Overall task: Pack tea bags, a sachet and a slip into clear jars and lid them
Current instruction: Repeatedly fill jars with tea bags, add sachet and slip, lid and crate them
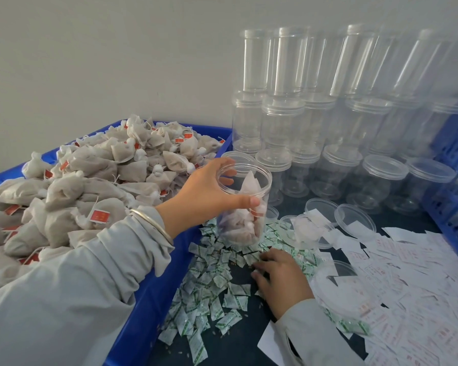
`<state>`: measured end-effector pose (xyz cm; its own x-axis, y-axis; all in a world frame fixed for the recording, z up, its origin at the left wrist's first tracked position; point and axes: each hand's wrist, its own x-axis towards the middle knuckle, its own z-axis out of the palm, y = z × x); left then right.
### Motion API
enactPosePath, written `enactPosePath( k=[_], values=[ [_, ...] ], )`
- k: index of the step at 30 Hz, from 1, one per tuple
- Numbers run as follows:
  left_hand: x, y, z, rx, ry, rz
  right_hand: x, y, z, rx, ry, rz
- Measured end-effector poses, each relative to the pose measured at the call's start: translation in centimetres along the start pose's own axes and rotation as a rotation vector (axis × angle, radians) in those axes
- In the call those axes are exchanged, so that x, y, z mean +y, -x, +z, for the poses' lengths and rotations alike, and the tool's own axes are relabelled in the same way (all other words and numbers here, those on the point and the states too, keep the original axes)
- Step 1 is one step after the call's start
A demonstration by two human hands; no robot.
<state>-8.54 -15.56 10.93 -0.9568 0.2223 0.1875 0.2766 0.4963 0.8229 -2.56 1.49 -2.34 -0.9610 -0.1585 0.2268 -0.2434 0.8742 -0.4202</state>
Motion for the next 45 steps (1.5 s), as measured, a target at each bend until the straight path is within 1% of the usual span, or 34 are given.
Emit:
enactPosePath(
  k=[4,6,8,9,12,14,16,18,20,22,24,28,30,35,38,42,45],
  values=[
    [0.2,0.2,0.0,-0.043,-0.019,-0.003,-0.1,-0.1,-0.3,0.056,-0.032,-0.015],
    [0.2,0.3,0.0,-0.054,-0.027,0.002,-0.5,0.1,-0.6,0.194,-0.099,0.019],
    [0.3,0.4,0.1,-0.072,-0.025,0.005,-0.7,0.4,-1.1,0.424,-0.214,0.091],
    [0.3,0.5,0.2,-0.082,-0.014,0.003,-0.9,0.5,-1.5,0.504,-0.273,0.132],
    [0.2,0.6,0.4,-0.11,0.031,-0.013,-0.9,0.3,-3.4,0.674,-0.384,0.217],
    [0.4,0.7,0.7,-0.125,0.008,0.003,-1.0,0.2,-4.9,0.739,-0.429,0.248],
    [0.6,0.9,1.0,-0.142,-0.033,0.031,-1.5,0.1,-6.5,0.819,-0.489,0.216],
    [0.9,1.1,1.3,-0.182,-0.051,0.048,-2.4,-0.1,-8.2,0.898,-0.572,0.14],
    [1.1,1.3,1.8,-0.244,-0.046,0.054,-3.4,-0.4,-9.8,0.94,-0.654,0.048],
    [1.2,1.6,2.3,-0.292,-0.063,0.076,-4.1,-0.6,-10.8,0.934,-0.614,-0.068],
    [1.3,1.8,2.5,-0.307,-0.118,0.095,-4.5,-0.8,-11.3,0.87,-0.532,-0.145],
    [1.2,1.8,2.2,-0.305,-0.129,0.081,-4.6,-0.9,-10.6,0.672,-0.485,-0.138],
    [1.3,1.9,2.1,-0.303,-0.109,0.073,-4.2,-0.6,-10.3,0.662,-0.486,-0.123],
    [1.6,2.1,2.2,-0.306,-0.087,0.054,-2.2,0.0,-10.9,0.722,-0.487,-0.044],
    [2.0,2.1,2.3,-0.277,-0.049,0.043,-0.5,0.8,-11.4,0.718,-0.486,0.036],
    [2.9,2.0,3.0,-0.196,-0.004,0.011,2.2,1.9,-11.7,0.636,-0.44,0.182],
    [3.8,1.9,4.1,-0.136,0.008,-0.009,4.5,2.6,-11.5,0.491,-0.375,0.349]
  ],
)
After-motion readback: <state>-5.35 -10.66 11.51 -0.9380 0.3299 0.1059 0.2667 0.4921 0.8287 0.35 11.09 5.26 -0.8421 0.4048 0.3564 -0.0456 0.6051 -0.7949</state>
